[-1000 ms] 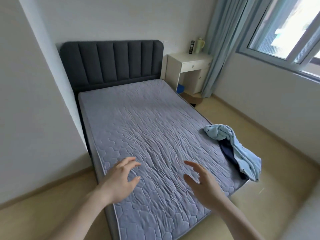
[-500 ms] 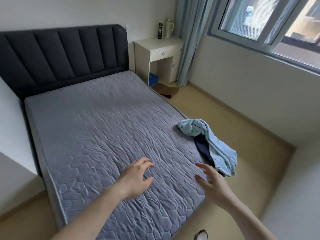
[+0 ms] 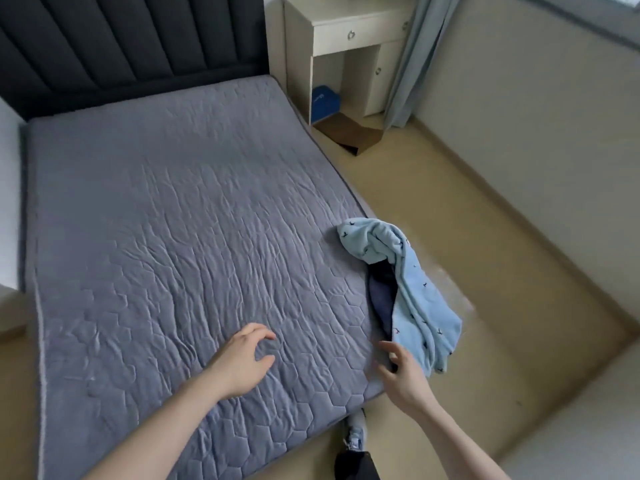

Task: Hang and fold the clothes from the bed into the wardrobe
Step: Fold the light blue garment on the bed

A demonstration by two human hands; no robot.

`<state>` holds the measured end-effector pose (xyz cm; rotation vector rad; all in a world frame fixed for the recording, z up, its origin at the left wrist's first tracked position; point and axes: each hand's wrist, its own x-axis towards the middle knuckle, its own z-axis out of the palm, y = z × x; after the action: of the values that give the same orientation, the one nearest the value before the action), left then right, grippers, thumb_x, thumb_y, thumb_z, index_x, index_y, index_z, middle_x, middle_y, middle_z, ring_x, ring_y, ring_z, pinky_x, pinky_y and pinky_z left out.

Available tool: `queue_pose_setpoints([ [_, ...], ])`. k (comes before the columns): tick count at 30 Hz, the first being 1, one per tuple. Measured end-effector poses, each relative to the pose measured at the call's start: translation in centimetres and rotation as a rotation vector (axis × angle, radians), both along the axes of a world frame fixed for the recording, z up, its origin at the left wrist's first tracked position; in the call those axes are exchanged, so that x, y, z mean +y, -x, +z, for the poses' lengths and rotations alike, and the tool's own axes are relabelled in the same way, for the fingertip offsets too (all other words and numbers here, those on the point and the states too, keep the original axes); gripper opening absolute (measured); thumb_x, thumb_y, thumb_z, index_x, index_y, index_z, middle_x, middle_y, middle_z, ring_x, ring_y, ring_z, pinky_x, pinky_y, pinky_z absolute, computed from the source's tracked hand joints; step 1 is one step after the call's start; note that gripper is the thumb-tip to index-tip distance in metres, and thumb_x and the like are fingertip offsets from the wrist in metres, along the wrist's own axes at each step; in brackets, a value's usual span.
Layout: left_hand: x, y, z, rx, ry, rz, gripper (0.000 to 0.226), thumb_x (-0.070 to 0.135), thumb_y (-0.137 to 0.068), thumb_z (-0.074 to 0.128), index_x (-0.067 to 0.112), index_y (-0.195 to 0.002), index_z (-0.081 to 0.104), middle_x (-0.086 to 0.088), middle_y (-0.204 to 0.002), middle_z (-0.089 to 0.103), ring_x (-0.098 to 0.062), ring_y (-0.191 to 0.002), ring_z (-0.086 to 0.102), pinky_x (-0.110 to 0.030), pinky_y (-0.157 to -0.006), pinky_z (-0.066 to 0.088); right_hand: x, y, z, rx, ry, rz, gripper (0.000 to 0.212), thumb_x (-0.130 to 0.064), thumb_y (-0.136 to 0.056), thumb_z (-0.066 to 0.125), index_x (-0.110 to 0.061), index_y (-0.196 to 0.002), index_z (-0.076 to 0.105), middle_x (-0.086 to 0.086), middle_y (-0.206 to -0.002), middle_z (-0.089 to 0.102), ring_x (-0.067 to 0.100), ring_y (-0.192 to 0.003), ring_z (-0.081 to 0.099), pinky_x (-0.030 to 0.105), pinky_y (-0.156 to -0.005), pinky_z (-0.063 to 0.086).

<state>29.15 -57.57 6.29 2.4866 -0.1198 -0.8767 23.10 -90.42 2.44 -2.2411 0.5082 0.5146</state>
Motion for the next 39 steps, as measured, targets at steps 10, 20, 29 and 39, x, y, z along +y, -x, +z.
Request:
queue_pose_setpoints([
  [10, -16.2, -5.9, -10.8, 0.129, -0.01, 0.018, 0.023, 0.037, -0.099, 0.059, 0.043, -0.12, 0.054, 0.029, -0.132, 0.04, -0.01, -0.113, 0.061, -0.027, -0.101, 0.041, -15.3, -6.0, -19.2, 0.277, 0.149, -0.012, 0.054, -0.025, -0.087, 0.068, -0.017, -0.138, 0.052, 0.009, -0.132, 0.058, 0.029, -0.116, 0.06, 0.033, -0.083, 0.047],
  [20, -20.5, -6.7, -25.1, 0.217, -0.055, -0.028, 0.024, 0.039, -0.099, 0.057, 0.044, -0.123, 0.054, 0.034, -0.133, 0.038, 0.003, -0.082, 0.056, -0.023, -0.094, 0.041, -16.8, -7.3, -39.3, 0.38, 0.321, -0.001, 0.047, -0.03, -0.087, 0.066, -0.021, -0.128, 0.046, 0.006, -0.13, 0.046, 0.032, -0.119, 0.047, 0.04, -0.084, 0.047],
  [29, -17.5, -6.5, -24.3, 0.167, -0.08, 0.007, 0.022, 0.036, -0.095, 0.063, 0.047, -0.113, 0.056, 0.034, -0.128, 0.043, 0.006, -0.076, 0.061, -0.027, -0.094, 0.044, -18.4, -10.1, -34.6, 0.033, 0.271, -0.379, 0.019, -0.007, -0.091, 0.038, -0.02, -0.077, 0.038, 0.002, -0.078, 0.052, 0.033, -0.073, 0.052, 0.043, -0.065, 0.047],
  [39, -18.2, -9.0, -7.4, -0.09, 0.163, 0.082, 0.03, 0.022, -0.094, 0.068, 0.033, -0.121, 0.061, 0.016, -0.127, 0.054, -0.005, -0.121, 0.053, -0.016, -0.099, 0.035, -15.1, -22.7, 2.1, -0.741, -0.069, -0.151, 0.025, -0.011, -0.105, 0.045, -0.012, -0.08, 0.04, -0.008, -0.061, 0.035, 0.01, -0.056, 0.029, 0.026, -0.051, 0.028],
])
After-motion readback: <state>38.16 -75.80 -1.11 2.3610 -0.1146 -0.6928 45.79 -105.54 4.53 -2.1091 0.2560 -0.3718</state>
